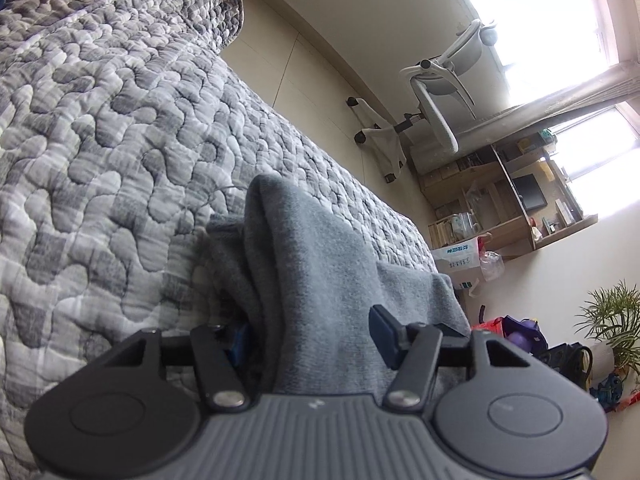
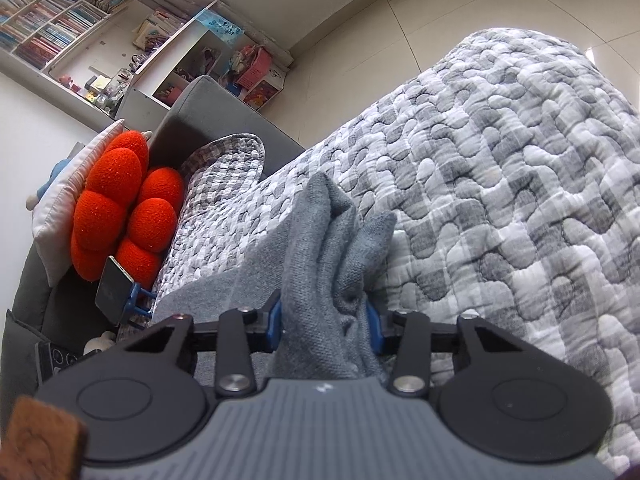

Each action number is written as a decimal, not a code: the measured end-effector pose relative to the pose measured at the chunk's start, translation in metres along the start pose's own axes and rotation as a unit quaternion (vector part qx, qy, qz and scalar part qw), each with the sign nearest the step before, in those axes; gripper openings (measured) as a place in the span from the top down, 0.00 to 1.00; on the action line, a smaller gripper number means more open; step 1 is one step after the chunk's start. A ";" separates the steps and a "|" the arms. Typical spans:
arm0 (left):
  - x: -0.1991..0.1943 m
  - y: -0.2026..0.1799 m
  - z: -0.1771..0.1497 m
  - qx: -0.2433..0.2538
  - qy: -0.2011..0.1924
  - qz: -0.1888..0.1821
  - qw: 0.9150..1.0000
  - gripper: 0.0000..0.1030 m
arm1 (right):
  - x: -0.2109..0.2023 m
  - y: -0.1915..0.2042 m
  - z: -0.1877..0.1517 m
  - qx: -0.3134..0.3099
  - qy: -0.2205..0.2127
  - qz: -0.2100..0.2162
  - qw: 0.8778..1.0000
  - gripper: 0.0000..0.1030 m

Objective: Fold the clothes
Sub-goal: 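Close both grippers on the folded end of the grey sweater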

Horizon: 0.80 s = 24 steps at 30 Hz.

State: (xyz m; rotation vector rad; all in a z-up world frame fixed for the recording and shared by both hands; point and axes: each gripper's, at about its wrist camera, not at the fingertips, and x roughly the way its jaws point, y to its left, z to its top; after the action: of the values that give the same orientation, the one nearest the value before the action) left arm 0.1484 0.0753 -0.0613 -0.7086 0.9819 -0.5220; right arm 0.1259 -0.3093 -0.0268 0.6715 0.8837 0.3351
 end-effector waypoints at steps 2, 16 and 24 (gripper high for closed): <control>-0.001 -0.004 0.000 0.004 -0.006 0.003 1.000 0.51 | -0.003 0.009 -0.001 -0.023 -0.010 -0.004 1.000 0.61; -0.003 -0.019 0.003 0.021 -0.024 0.026 0.999 0.64 | -0.005 0.044 -0.011 -0.106 -0.041 -0.029 0.993 0.64; 0.007 -0.007 0.001 -0.004 -0.006 0.025 1.000 0.43 | 0.008 -0.009 0.001 0.028 0.010 -0.008 1.000 0.51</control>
State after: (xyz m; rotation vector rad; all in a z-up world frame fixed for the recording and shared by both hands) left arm 0.1516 0.0664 -0.0600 -0.6915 0.9889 -0.4689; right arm 0.1316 -0.3123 -0.0366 0.7127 0.9189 0.3038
